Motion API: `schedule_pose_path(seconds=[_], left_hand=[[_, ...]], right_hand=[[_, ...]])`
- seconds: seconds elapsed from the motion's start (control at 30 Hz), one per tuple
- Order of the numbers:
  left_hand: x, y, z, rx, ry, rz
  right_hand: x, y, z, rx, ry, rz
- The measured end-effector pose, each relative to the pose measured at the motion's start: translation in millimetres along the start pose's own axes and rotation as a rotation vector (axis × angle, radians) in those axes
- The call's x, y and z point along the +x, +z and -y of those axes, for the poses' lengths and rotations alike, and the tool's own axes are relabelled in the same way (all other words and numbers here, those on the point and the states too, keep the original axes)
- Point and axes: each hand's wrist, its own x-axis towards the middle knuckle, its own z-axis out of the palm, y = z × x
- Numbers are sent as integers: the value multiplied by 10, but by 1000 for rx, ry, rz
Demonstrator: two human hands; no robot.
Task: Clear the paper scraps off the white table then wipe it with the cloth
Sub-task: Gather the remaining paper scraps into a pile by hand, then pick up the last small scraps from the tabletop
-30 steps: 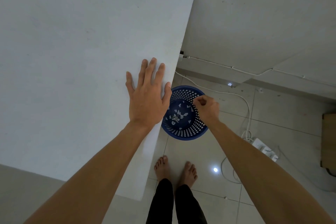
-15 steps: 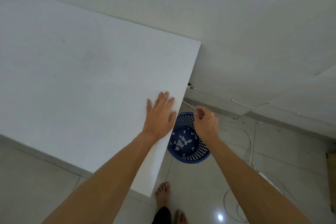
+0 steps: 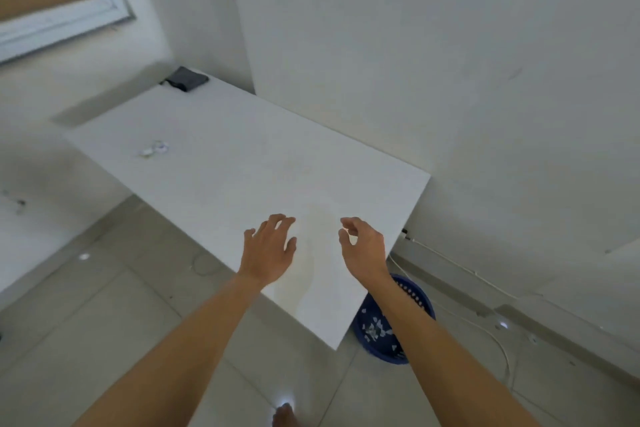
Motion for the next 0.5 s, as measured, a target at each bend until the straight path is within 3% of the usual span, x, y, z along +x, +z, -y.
schedule_pose_path(seconds=[0.23, 0.5], left_hand=[[215, -890, 887, 8, -131, -78], [468, -1449, 2289, -53, -226, -132]], right_hand=[[247, 661, 937, -126, -157, 157], [875, 1921, 2037, -186, -255, 202]])
